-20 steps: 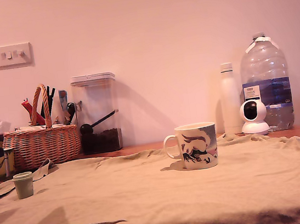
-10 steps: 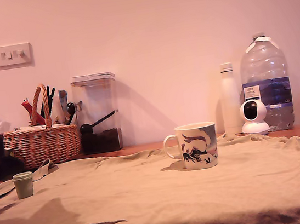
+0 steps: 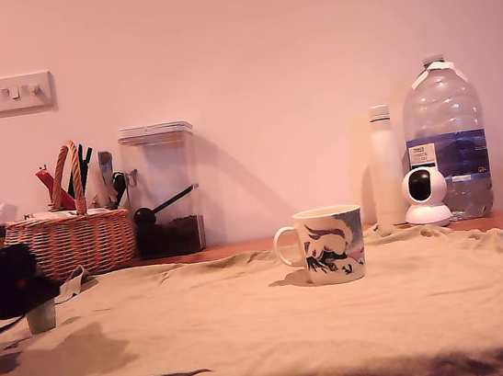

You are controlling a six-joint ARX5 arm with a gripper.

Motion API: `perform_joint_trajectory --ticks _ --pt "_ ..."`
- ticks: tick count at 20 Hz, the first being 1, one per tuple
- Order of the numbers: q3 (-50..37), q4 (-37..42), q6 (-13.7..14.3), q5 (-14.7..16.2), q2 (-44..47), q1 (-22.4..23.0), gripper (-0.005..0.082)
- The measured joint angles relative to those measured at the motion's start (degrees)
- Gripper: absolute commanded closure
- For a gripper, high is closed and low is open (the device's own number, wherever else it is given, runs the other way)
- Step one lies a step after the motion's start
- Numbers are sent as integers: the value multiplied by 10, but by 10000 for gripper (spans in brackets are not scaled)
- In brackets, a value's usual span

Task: Pick up the coffee capsules on the table and drop them inside the coffee cup

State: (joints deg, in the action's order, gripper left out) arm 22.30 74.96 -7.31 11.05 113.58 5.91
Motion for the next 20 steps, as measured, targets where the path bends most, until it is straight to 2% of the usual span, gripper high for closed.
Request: perform_joint_trajectory --ticks 2,7,10,12,15,16,20 --pt "17 -17 0 0 10 0 220" --pt "56 -68 28 4 18 0 221" --pt "61 -84 30 4 21 0 225" --pt "61 -85 30 4 21 0 303" --pt "61 -91 33 4 21 0 581" --pt "61 -92 44 4 21 0 631" --pt "62 -92 52 4 21 0 644"
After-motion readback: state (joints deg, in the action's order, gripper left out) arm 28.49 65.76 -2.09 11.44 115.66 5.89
